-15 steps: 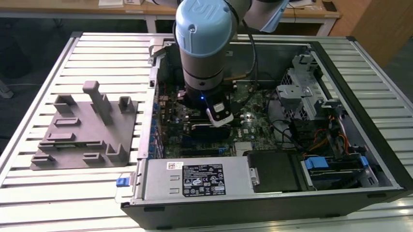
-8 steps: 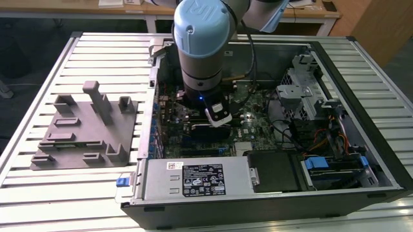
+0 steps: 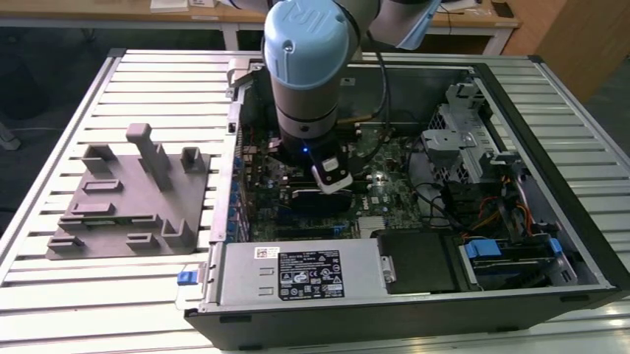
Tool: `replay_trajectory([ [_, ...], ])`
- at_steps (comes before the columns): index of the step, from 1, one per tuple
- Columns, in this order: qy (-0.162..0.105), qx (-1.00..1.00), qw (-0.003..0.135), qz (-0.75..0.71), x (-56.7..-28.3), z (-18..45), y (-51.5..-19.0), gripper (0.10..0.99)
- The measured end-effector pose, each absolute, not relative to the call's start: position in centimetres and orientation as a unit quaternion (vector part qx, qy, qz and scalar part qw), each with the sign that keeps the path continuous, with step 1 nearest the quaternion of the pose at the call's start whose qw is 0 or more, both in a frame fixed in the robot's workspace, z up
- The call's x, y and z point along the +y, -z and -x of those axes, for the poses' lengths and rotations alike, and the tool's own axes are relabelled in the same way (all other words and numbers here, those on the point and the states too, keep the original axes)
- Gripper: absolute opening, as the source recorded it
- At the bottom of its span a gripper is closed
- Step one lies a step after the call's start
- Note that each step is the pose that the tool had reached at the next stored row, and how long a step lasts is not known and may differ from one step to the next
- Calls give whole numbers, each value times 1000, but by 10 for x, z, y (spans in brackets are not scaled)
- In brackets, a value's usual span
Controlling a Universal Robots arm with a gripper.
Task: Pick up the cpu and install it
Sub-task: 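Install the second cpu locking lever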
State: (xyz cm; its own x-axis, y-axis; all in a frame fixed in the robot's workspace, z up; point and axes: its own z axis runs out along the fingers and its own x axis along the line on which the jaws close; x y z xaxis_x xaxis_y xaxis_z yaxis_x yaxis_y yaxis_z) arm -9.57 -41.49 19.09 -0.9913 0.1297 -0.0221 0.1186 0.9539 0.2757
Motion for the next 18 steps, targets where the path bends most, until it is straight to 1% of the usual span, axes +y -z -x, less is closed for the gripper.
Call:
replay_trajectory([
  [11, -133, 989, 20, -63, -414, 96, -189, 106],
  [18, -133, 989, 20, -63, -414, 96, -201, 106],
])
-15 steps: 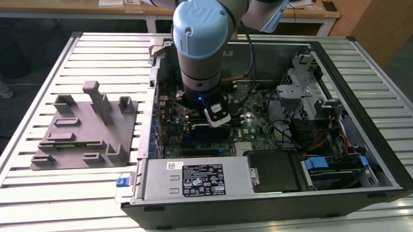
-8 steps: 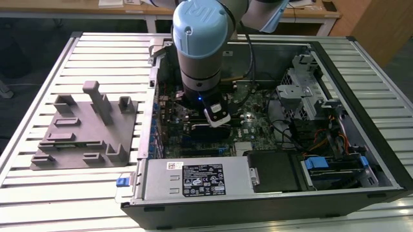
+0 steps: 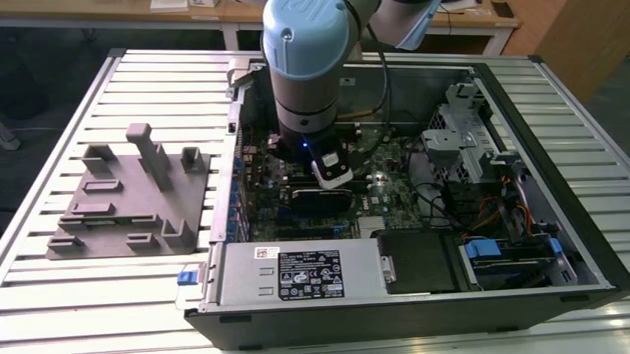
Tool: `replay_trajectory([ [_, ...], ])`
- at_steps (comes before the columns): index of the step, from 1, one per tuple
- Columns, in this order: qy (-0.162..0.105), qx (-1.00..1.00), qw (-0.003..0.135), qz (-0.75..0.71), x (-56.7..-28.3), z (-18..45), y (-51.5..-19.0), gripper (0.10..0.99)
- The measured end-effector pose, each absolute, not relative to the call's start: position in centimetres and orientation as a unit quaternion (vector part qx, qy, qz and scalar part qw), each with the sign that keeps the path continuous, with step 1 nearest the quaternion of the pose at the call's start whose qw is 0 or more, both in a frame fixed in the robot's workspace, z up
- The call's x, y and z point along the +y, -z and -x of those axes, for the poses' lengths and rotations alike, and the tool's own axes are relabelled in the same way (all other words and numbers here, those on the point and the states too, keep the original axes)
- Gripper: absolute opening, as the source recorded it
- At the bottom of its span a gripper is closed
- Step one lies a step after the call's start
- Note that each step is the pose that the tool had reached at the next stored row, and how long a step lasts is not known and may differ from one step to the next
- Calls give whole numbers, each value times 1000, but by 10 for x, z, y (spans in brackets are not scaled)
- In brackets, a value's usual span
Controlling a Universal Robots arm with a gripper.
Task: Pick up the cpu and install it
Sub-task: 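Install the second cpu locking lever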
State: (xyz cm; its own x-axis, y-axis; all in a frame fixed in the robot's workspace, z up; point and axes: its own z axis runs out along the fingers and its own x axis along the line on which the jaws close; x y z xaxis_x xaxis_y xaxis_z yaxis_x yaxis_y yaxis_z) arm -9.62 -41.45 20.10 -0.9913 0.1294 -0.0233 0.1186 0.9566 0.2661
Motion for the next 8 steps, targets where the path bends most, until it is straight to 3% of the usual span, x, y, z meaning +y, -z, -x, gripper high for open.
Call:
replay_trajectory([
  [8, -131, 989, 22, -63, -414, 96, -216, 106],
])
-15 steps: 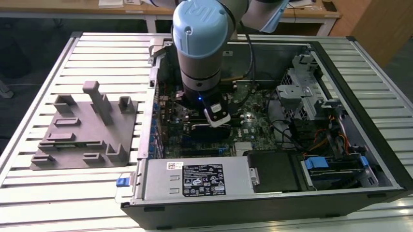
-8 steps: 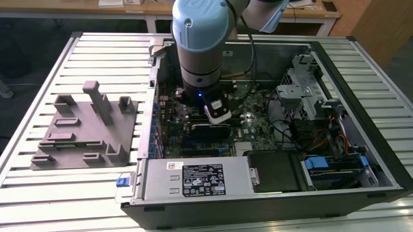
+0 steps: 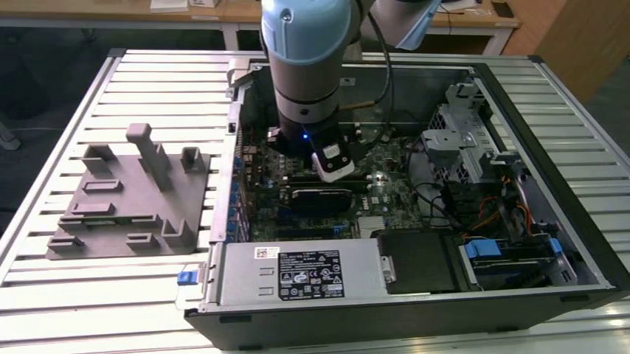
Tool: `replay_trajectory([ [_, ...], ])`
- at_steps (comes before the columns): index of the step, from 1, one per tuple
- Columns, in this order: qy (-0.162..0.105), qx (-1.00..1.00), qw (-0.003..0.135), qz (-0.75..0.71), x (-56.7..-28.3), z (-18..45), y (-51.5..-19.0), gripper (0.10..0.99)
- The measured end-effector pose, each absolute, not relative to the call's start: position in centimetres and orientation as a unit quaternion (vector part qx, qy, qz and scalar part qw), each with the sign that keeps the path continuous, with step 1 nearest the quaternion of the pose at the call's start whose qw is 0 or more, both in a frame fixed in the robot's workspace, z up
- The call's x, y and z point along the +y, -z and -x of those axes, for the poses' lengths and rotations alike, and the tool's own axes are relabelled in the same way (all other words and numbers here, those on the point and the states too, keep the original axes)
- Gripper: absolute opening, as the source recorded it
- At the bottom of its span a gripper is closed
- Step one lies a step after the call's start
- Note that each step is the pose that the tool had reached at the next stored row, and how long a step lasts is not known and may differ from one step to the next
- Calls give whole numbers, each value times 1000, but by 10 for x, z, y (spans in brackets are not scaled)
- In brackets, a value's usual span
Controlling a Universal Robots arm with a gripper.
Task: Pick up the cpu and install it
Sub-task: 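Install the second cpu locking lever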
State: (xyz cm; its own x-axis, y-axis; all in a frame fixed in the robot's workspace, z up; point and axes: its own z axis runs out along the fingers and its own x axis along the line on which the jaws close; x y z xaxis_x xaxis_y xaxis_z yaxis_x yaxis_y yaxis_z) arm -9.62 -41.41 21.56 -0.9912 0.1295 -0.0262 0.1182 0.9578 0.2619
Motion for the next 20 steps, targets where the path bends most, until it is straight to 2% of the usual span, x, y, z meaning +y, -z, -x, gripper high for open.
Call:
replay_trajectory([
  [4, -113, 991, 24, -62, -413, 96, -216, 106],
  [12, -108, 992, 24, -62, -393, 89, -215, 106],
  [20, -90, 994, 26, -61, -378, 77, -214, 106],
])
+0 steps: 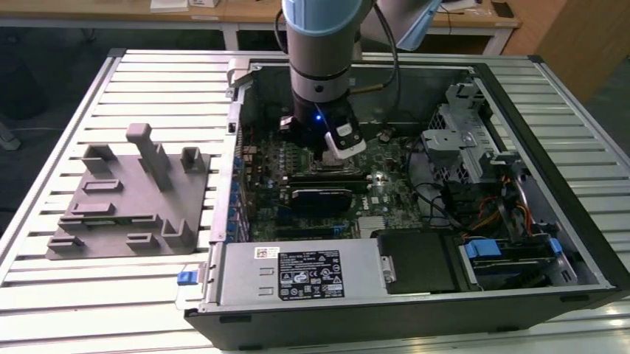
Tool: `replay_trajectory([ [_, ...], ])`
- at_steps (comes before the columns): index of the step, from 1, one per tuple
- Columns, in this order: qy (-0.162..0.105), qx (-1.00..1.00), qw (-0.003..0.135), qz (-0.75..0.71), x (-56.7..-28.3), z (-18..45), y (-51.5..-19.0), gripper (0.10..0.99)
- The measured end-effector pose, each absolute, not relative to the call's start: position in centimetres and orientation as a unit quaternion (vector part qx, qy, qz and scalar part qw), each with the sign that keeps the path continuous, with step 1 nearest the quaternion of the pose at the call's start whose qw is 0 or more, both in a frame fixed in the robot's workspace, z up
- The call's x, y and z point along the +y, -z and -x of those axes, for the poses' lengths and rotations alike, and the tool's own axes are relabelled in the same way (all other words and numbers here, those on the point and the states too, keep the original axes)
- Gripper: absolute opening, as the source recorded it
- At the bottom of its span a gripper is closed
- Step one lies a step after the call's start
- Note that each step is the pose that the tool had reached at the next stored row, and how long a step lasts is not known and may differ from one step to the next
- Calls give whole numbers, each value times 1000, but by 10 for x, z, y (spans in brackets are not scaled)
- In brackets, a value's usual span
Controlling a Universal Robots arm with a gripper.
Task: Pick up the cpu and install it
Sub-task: 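Install the second cpu locking lever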
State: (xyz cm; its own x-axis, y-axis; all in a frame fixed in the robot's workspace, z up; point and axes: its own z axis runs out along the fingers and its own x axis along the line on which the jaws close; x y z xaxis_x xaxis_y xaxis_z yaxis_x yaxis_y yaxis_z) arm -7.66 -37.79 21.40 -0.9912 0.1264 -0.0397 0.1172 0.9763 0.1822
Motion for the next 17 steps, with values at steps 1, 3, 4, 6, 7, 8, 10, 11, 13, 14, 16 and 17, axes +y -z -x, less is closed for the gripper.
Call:
replay_trajectory([
  [1, -88, 994, 26, -61, -377, 75, -214, 106],
  [3, -83, 994, 26, -61, -375, 71, -214, 106],
  [4, -80, 995, 26, -61, -374, 69, -214, 106],
  [6, -75, 995, 26, -61, -372, 65, -214, 106],
  [7, -73, 995, 27, -61, -371, 63, -214, 106],
  [8, -70, 995, 27, -61, -370, 60, -214, 106],
  [10, -65, 996, 27, -61, -368, 56, -214, 106],
  [11, -63, 996, 27, -61, -367, 54, -213, 106],
  [13, -58, 996, 28, -60, -365, 51, -213, 106],
  [14, -55, 996, 28, -60, -363, 50, -213, 106],
  [16, -52, 996, 28, -60, -360, 48, -213, 106],
  [17, -52, 996, 28, -60, -360, 48, -213, 106],
])
